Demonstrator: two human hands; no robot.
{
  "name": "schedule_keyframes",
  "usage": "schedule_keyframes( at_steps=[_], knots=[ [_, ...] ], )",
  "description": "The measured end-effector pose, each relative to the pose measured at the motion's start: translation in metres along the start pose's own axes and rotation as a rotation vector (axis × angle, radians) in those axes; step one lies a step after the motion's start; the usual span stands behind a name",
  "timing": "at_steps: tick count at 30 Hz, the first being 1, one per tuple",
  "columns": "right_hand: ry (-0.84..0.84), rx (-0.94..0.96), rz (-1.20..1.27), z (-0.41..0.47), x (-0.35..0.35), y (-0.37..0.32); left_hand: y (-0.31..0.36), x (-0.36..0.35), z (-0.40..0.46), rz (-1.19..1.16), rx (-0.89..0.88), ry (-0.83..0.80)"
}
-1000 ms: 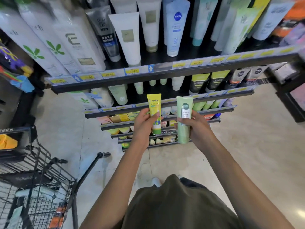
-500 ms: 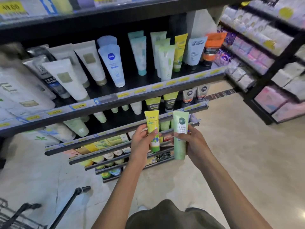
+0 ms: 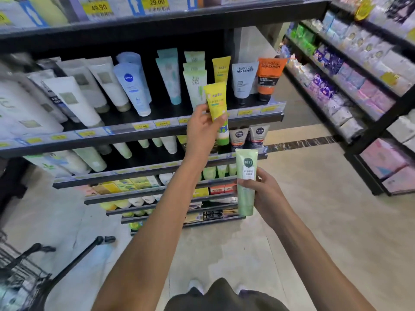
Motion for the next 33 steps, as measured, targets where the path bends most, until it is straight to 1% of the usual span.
schedule_keyframes(
  at_steps=[6,15,20,27,33],
  knots=[
    [0.003,-0.002,0.009,0.000,0.011,-0.005,0.025,-0.034,0.049,0.128,-0.160,0.120],
    [-0.003,-0.009,-0.014,0.002,0.022,-0.011,0.023,-0.060,0.083,0.301,-0.256,0.246],
    [-0.007,-0.013,-0.017,0.005,0.034,-0.012,0.012,-0.067,0.088,0.360,-0.270,0.278],
    [-0.012,-0.037,-0.013,0.007,0.044,-0.011,-0.006,-0.067,0.089,0.466,-0.238,0.341],
    [-0.015,-0.058,0.004,0.010,0.048,-0.008,-0.006,-0.066,0.088,0.546,-0.240,0.365]
  ],
)
Point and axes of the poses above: each hand's wrist, its own z-axis towards the middle knuckle, its own x-axis out of the back of the hand, y = z × x, the point moved 3 cm from there along z, towards the middle knuckle, and after that the axes turned 1 degree about -z, right-handed, at the moved point
